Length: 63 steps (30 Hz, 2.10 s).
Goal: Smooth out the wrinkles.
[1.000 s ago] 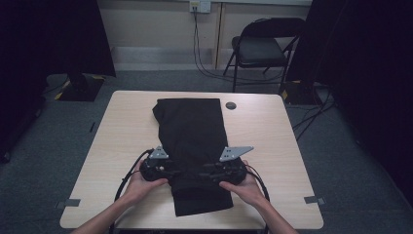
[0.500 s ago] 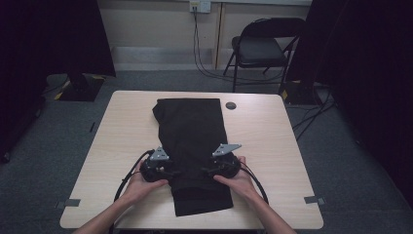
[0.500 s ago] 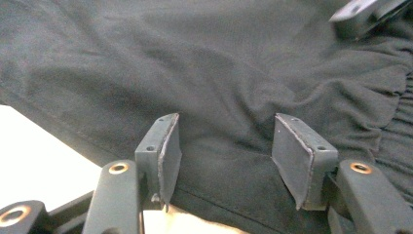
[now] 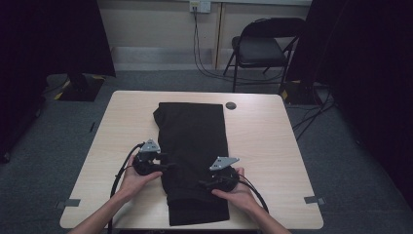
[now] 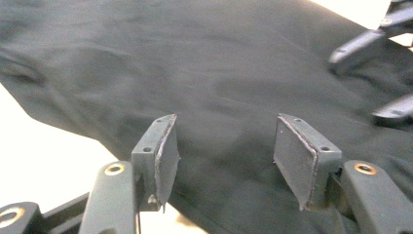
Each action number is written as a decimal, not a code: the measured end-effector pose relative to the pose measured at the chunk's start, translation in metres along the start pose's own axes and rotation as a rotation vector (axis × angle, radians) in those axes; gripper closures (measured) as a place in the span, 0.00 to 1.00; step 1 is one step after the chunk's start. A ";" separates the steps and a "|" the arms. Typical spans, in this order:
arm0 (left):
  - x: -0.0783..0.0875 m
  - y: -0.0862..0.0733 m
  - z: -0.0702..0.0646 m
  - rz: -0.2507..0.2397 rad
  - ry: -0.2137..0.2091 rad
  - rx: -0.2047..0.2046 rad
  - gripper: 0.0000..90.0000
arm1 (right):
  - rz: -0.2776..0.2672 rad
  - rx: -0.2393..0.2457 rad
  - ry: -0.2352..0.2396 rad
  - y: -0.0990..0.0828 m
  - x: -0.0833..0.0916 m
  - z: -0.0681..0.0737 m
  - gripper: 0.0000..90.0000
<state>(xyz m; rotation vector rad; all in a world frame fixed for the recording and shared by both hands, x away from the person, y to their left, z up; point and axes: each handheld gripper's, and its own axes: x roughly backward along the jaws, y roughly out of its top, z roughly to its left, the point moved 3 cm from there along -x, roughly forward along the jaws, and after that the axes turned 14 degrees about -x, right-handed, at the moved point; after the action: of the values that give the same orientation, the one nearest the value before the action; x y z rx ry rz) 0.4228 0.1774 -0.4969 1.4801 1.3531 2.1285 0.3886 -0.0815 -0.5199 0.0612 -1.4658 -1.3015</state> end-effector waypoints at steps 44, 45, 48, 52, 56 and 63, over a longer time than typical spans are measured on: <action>-0.003 -0.002 -0.004 0.049 -0.062 -0.034 0.54 | -0.014 -0.075 -0.132 0.054 -0.052 -0.024 0.30; 0.000 0.001 0.000 0.028 -0.040 -0.026 0.51 | -0.014 -0.068 -0.126 0.051 -0.050 -0.021 0.30; 0.009 0.005 0.008 -0.003 0.006 -0.007 0.48 | -0.003 -0.047 -0.105 0.044 -0.046 -0.011 0.30; 0.011 0.001 0.013 0.013 0.025 0.014 0.46 | 0.008 -0.024 -0.074 0.029 -0.036 0.007 0.30; 0.012 0.001 0.019 0.013 0.030 0.018 0.45 | 0.037 -0.015 -0.077 0.014 -0.023 0.025 0.30; 0.014 0.010 0.025 -0.042 0.078 0.006 0.43 | 0.075 -0.002 -0.040 -0.002 -0.001 0.032 0.30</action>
<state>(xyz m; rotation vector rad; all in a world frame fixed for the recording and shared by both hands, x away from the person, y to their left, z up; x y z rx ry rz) 0.4404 0.1941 -0.4785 1.3724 1.4054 2.1785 0.3648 -0.0605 -0.5148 -0.0216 -1.4868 -1.2495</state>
